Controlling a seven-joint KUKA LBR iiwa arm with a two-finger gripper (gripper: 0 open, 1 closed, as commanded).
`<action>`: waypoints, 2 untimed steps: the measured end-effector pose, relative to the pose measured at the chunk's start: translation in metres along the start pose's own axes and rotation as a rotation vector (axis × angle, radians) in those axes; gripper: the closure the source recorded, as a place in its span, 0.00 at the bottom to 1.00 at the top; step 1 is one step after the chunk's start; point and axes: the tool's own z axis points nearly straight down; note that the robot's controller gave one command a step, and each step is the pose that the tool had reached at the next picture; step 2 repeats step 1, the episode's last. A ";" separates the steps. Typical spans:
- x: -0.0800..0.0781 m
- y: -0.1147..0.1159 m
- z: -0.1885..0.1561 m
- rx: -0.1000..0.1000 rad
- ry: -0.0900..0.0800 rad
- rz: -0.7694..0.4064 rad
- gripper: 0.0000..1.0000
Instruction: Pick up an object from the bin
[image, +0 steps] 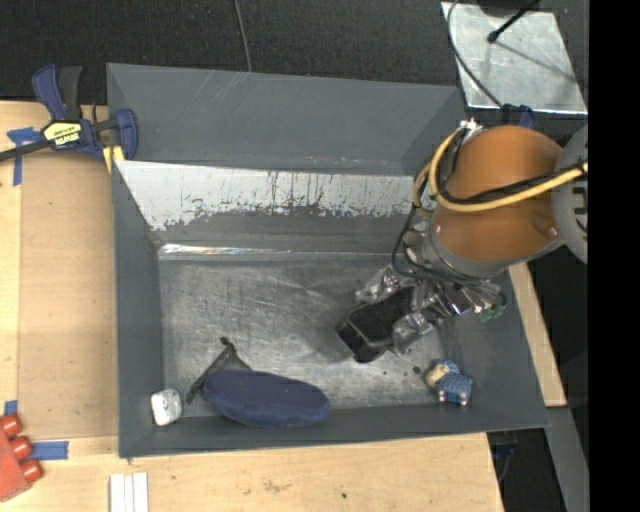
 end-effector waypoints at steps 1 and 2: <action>0.006 -0.001 -0.037 -0.001 -0.001 0.019 1.00; 0.006 -0.001 -0.037 -0.001 -0.001 0.019 1.00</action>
Offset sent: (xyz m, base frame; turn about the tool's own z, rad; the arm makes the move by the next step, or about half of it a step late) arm -0.0049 -0.0031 0.0366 0.0168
